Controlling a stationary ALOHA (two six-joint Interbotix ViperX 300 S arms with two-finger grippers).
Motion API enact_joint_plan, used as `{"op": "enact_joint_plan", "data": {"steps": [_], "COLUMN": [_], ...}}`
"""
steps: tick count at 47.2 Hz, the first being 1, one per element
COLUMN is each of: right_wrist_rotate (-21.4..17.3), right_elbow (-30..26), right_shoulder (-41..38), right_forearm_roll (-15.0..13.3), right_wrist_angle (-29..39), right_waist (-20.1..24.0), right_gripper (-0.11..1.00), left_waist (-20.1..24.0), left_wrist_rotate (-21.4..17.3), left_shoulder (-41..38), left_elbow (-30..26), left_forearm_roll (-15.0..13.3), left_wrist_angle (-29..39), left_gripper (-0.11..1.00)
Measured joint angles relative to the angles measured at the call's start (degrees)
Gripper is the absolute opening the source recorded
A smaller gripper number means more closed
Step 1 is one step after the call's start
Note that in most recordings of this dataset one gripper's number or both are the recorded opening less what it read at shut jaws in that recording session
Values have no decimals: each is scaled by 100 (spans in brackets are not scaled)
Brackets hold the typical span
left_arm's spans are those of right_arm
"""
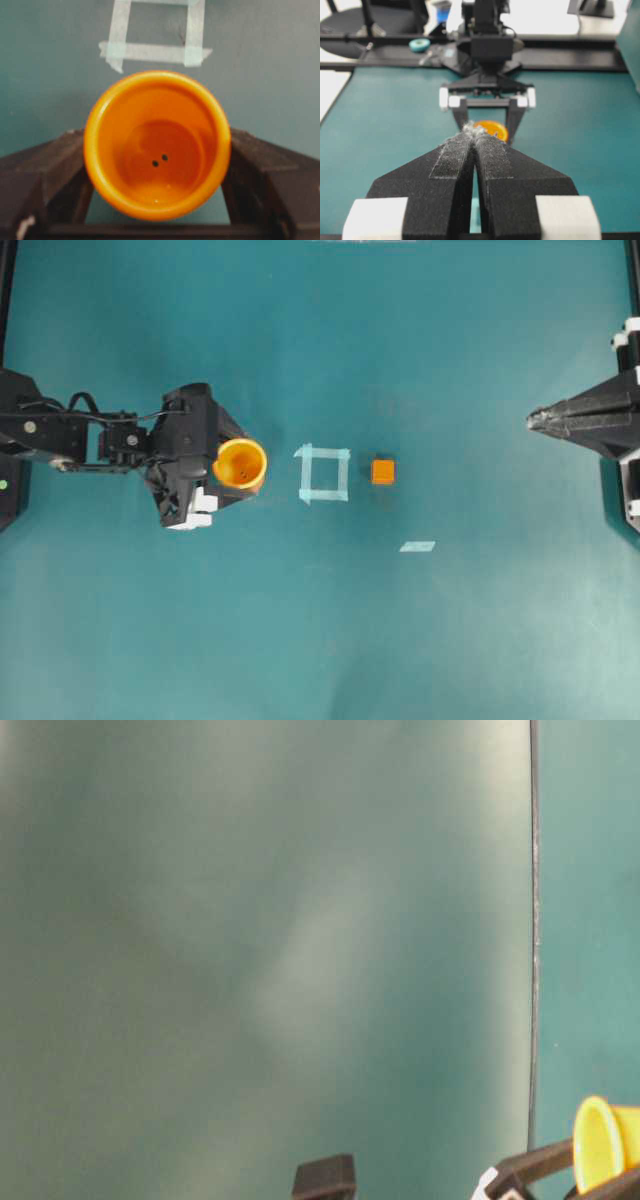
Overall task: Move the cup to the left with left arm.
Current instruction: 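Drag the gripped orange cup leftward toward the table edge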
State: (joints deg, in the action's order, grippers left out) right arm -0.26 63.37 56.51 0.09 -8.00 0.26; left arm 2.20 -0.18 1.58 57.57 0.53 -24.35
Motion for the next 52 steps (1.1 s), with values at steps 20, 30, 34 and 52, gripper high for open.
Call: {"op": "enact_joint_plan", "data": {"steps": [20,30,34,52], "right_wrist_rotate": [0,0,0,-9], "right_elbow": [-35,-132,-149,-149], "right_shoulder": [0,0,0,-18], "right_forearm_roll": [0,0,0,0], "right_wrist_angle": [0,9,9,9], "right_waist": [-9,0,0,0], "right_gripper": [-1,-1,-1,-1], "left_waist": [-9,-53,-62,-62], "left_wrist_rotate": [105,105,105,114], "left_shoulder": [615,932,1107,2197], "left_elbow": [773,1063,1230,1969], "left_forearm_roll": [-9,0,-9,0], "left_wrist_angle": [-167,-193,-193,-26], "left_gripper": [70,70,70,70]}}
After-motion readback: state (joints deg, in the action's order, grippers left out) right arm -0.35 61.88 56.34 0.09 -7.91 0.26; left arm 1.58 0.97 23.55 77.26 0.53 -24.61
